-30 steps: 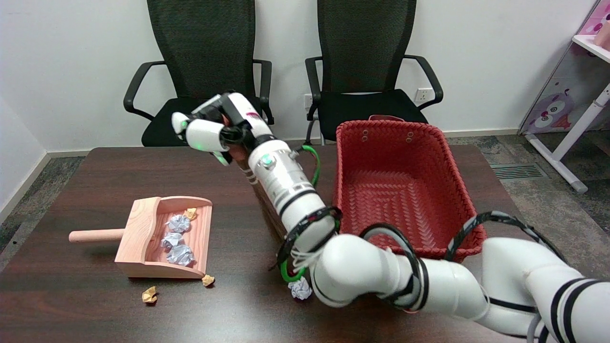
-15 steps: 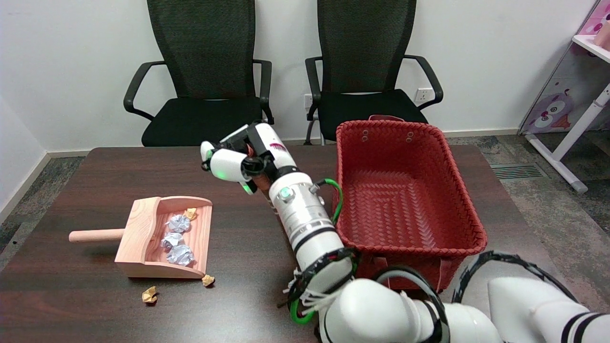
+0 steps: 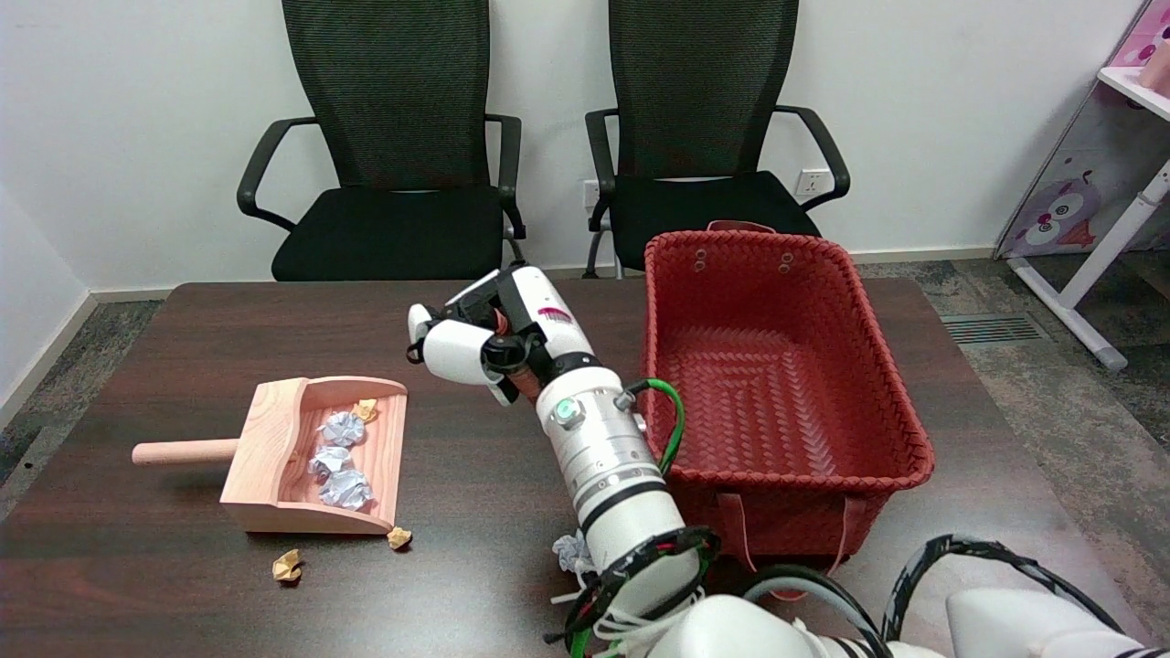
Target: Sweep the paper ball into the dustpan.
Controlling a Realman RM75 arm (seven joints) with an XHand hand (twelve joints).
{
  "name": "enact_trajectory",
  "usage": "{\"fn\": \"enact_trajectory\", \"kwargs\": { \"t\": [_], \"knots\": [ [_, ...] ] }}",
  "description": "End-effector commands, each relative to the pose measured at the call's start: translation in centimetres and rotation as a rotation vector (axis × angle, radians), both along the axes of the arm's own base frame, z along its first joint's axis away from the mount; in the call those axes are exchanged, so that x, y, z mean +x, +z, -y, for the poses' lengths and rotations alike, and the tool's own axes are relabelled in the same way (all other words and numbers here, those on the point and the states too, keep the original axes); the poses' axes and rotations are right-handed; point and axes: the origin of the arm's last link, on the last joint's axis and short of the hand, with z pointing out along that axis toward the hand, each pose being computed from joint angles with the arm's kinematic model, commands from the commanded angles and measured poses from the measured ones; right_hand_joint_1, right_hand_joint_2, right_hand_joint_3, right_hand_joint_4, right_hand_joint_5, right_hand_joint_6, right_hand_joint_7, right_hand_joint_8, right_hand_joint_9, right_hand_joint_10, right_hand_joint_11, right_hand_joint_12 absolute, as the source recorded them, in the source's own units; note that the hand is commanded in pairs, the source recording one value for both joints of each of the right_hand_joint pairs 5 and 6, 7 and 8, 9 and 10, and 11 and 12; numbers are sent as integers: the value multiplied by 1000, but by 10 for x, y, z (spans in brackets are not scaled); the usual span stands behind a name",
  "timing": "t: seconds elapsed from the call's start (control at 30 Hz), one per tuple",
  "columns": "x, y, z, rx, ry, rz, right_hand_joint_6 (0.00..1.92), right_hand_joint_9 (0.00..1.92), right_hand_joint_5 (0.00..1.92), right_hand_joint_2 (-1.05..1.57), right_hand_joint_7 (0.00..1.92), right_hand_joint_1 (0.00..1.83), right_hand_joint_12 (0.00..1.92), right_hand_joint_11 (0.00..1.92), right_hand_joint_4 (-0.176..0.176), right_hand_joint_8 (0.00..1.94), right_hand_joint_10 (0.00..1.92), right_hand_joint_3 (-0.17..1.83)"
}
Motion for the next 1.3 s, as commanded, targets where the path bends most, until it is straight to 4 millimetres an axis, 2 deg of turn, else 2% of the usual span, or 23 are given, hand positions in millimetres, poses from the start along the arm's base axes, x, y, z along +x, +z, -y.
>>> {"fn": "enact_trajectory", "kwargs": {
  "t": [0.03,0.27,0.57,1.3],
  "knots": [
    [-5,1,-24,-29,-54,1,1920,1920,1920,1571,1920,1065,1920,1920,176,1920,1920,1203],
    [-6,-5,-27,-44,-68,22,1920,1920,1920,1571,1920,1069,1920,1920,176,1920,1920,1225],
    [-5,-15,-21,-71,-79,26,1920,1920,1920,1571,1920,1070,1920,1920,176,1920,1920,1249],
    [-15,-38,19,-84,19,-12,1920,1920,1920,1571,1920,1065,1920,1920,176,1920,1920,1245]
  ]
}}
